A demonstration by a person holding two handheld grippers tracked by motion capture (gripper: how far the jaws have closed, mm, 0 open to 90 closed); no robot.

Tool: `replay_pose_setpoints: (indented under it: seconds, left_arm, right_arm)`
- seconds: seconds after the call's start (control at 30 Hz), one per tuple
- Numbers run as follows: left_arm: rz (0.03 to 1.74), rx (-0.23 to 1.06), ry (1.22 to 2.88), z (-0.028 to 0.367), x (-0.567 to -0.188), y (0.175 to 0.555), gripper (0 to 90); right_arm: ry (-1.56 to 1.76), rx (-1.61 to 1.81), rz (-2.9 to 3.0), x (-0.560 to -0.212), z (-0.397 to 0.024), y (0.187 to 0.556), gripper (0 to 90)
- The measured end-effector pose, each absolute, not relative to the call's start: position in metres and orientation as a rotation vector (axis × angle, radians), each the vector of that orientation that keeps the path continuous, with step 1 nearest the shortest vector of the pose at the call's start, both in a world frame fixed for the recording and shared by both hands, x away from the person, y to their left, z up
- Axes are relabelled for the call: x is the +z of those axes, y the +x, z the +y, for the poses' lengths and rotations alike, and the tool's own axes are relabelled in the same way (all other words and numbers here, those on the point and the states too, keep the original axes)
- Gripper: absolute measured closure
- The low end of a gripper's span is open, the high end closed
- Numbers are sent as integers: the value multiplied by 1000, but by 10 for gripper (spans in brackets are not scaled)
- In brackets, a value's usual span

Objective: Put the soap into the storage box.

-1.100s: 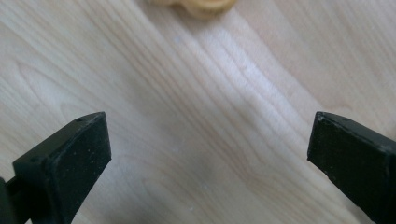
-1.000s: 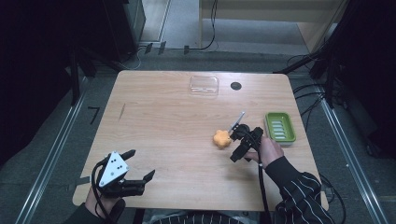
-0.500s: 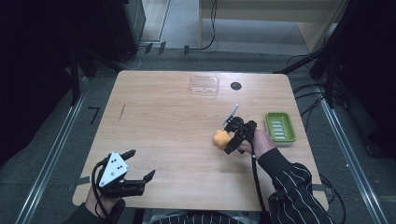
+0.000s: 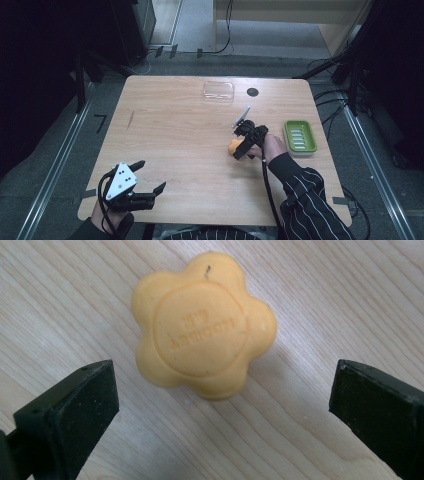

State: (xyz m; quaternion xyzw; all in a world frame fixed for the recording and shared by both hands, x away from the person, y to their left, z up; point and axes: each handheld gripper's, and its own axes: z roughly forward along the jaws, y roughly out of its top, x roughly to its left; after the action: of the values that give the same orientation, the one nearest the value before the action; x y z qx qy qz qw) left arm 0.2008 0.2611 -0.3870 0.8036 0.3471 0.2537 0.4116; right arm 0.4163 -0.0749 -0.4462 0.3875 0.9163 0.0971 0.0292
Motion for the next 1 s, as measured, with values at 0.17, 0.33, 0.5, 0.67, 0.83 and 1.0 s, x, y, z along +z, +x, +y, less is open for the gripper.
replay_pose_setpoints:
  seconds: [0.17,0.33,0.5,0.67,0.83,1.0]
  left_arm:
    - [877,640,2019,261,-387,201,136]
    - [875,639,2019,262,-387,201,136]
    - [875,640,2019,262,-387,201,136]
    - [876,640,2019,262,-387,201,136]
    - [877,640,2018,262,-387,201,136]
    - [876,639,2019,262,-387,201,136]
  right_arm:
    - [1205,300,2834,-451,-64,422,0]
    - [1211,276,2848,-455,-60,427,0]
    - [1211,261,2855,-460,-55,429,34]
    - [1222,243,2867,-463,-52,431,141]
    - [1236,225,2873,-465,-53,431,216]
    - [1225,216,2870,-464,-52,430,276]
